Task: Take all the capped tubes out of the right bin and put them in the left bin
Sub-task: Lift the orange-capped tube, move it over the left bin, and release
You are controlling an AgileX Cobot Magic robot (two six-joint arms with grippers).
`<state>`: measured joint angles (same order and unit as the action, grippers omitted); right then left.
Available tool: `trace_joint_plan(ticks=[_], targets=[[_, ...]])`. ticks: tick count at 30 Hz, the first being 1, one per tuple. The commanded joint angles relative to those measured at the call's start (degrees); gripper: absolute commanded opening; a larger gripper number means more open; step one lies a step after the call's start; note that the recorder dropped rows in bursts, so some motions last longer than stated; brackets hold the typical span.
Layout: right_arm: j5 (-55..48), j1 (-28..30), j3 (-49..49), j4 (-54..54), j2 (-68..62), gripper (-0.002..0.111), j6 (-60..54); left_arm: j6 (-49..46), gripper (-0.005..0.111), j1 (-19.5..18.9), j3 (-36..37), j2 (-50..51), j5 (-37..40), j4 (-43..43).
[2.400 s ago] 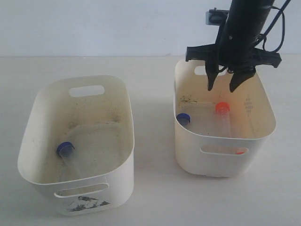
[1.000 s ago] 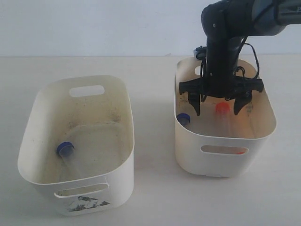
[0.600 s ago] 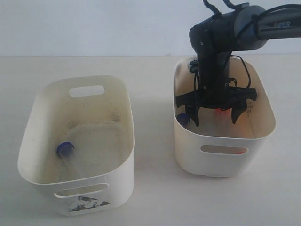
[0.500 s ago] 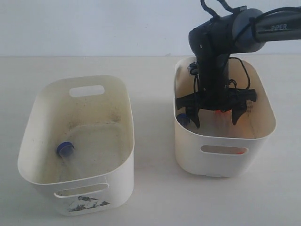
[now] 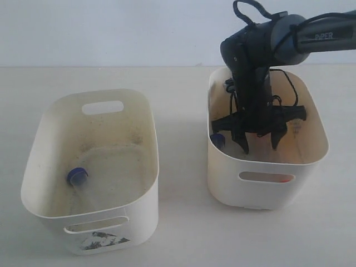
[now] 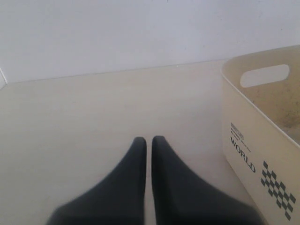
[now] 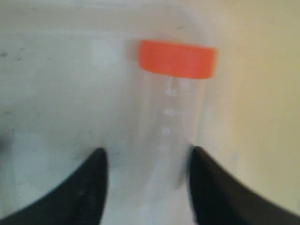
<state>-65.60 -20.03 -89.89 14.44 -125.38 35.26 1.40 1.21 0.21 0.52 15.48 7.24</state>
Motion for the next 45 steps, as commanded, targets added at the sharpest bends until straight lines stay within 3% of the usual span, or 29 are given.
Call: trace_joint_plan(ticks=[1,5,17,23,27,29,32,34,41,42,45], targets=[[0.12,0.04,0.62,-1.51,-1.28,0.024,0.25,0.66,0.004,-0.17,-0.21,-0.15,-0.54,-0.64],[-0.02,0.04,0.62,-1.51,-1.16,0.0,0.25,0.66,0.004,-0.17,-0.21,-0.15,-0.54,-0.64],[5.49,0.04,0.5,1.69,11.73,0.0,0.17,0.66,0.004,-0.17,-0.21,-0.15,-0.54,-0.64],[10.25,-1.4,0.5,-5.28,20.47,0.0,-7.05,0.66,0.004,-0.17,-0.21,-0.15,-0.54,-0.64],[12.3,-7.07,0.5,-21.4,24.86,0.0,-19.78,0.66,0.004,-0.17,-0.21,-0.15,-0.54,-0.64],[15.71,-13.6,0.5,-32.92,23.81,0.0,-25.89,0.66,0.004,-0.17,-0.21,-0.15,-0.54,-0.64],[21.11,-18.18,0.5,-34.3,21.34,0.0,-26.75,0.66,0.004,-0.17,-0.21,-0.15,-0.54,-0.64],[22.09,-19.17,0.5,-34.55,19.21,0.011,-26.88,0.66,0.004,-0.17,-0.21,-0.15,-0.54,-0.64],[21.98,-19.43,0.5,-35.72,15.2,0.077,-30.15,0.66,0.004,-0.17,-0.21,-0.15,-0.54,-0.64],[21.98,-19.43,0.27,-35.2,15.74,0.082,-30.26,0.66,0.004,-0.17,-0.21,-0.15,-0.54,-0.64],[18.9,-18.86,-2.26,-33.05,17.55,0.079,-30.38,0.66,0.004,-0.17,-0.21,-0.15,-0.54,-0.64]])
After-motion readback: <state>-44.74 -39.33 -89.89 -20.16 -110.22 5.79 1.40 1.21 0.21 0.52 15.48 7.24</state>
